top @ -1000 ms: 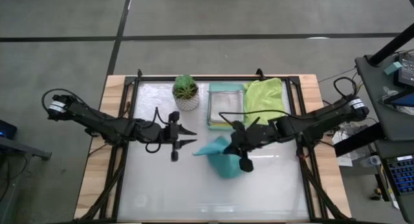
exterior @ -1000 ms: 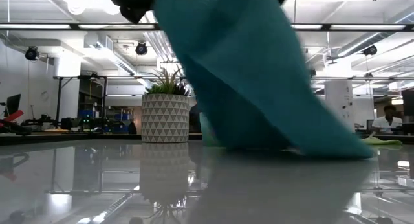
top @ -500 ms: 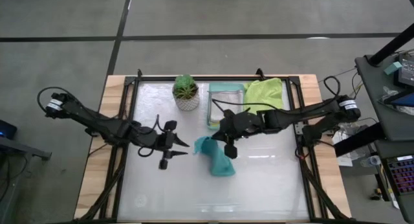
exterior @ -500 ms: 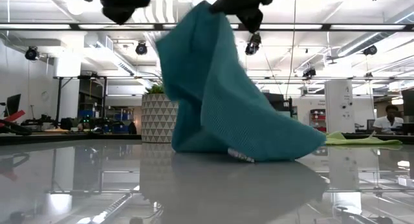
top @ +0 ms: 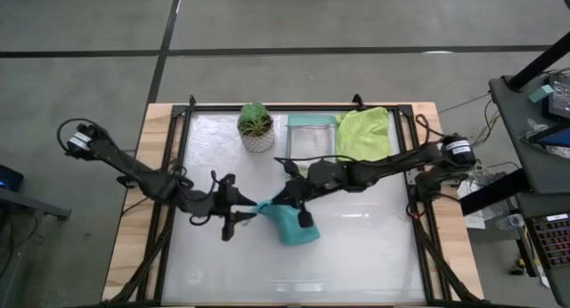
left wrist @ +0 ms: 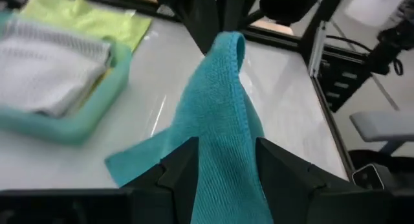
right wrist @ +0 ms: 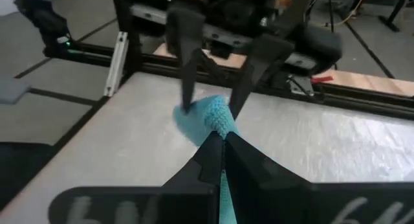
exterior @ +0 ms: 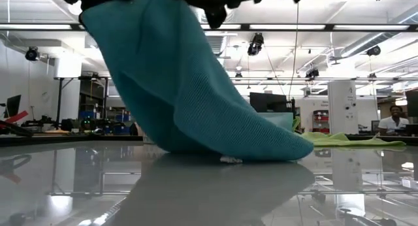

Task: Fold microfiber towels
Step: Fold the blue microfiber cloth

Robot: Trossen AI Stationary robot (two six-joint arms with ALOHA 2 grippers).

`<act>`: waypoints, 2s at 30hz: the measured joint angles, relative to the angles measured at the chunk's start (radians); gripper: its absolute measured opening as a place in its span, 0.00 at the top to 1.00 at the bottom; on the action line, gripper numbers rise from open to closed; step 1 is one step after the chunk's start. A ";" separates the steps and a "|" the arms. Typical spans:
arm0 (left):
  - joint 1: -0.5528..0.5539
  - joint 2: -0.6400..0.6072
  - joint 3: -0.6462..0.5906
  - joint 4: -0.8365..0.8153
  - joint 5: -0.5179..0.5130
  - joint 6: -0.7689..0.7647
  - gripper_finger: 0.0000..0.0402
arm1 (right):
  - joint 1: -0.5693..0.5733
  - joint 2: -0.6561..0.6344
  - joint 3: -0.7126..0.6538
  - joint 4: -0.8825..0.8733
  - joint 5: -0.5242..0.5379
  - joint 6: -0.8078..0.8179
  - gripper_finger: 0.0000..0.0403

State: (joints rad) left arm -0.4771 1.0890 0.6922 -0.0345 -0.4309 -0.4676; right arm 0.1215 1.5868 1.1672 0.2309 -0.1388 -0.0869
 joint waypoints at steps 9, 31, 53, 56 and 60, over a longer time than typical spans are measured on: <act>-0.075 0.128 0.027 -0.029 -0.054 -0.207 0.66 | -0.002 0.090 0.000 0.097 0.000 0.048 0.98; -0.191 0.218 0.185 -0.385 -0.330 -0.206 0.66 | 0.022 0.119 -0.009 0.147 0.008 0.149 0.98; -0.237 0.289 0.180 -0.638 -0.422 -0.495 0.66 | 0.022 0.119 -0.010 0.126 0.299 0.260 0.98; -0.236 0.294 0.181 -0.639 -0.464 -0.490 0.66 | 0.022 0.119 -0.010 0.125 0.299 0.260 0.98; -0.241 0.283 0.192 -0.639 -0.464 -0.420 0.66 | 0.022 0.119 -0.010 0.123 0.299 0.258 0.98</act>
State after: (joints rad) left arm -0.7179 1.3717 0.8845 -0.6735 -0.8948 -0.8877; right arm 0.1436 1.7061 1.1576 0.3538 0.1601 0.1707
